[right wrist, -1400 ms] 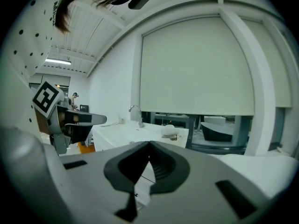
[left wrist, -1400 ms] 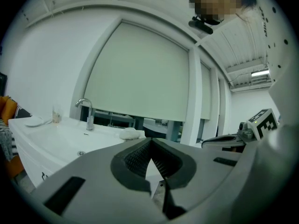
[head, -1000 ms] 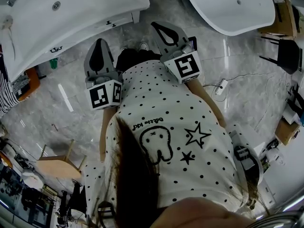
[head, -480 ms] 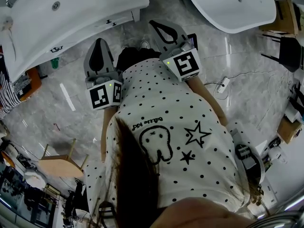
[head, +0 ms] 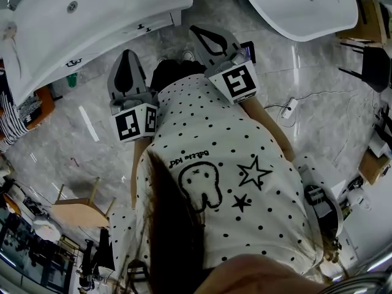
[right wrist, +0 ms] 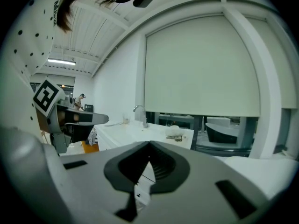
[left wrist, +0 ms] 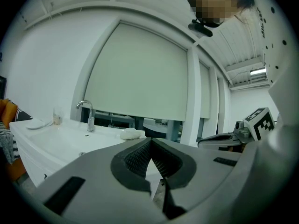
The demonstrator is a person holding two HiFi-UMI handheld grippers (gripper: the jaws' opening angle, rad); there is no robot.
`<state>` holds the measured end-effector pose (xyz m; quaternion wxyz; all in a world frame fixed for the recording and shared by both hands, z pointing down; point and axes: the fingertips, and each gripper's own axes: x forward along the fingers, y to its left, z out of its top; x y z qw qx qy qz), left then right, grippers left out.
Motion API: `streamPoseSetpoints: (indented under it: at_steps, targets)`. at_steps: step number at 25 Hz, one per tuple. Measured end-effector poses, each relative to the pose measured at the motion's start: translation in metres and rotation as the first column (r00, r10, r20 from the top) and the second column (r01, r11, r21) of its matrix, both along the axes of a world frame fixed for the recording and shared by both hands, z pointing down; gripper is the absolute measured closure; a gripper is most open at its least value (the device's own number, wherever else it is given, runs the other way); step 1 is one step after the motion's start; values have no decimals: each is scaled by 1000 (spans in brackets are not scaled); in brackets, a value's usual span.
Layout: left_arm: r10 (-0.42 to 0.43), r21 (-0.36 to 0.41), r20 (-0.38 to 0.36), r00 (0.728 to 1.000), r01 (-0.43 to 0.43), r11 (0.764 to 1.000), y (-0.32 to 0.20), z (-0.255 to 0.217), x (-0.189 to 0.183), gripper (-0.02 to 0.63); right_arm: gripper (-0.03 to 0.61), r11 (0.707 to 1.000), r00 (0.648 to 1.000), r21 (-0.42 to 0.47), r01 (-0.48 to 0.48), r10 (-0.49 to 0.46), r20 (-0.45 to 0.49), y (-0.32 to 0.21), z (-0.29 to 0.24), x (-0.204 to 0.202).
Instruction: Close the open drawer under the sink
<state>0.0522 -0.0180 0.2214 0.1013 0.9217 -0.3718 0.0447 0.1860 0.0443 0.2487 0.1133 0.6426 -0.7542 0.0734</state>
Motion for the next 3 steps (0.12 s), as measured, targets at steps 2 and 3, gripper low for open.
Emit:
streamPoseSetpoints:
  at_steps: [2,3]
  targets:
    - [-1,-2,-1,1000,1,1000,-1,1,0,609,566,1000,1000,-2,5,-5,-3,-1,2,-1]
    - [-2,-2,-1,1000,2,1000,-2,2,-1,609,566,1000,1000,-3,8,-8,-4,-2,2,-2]
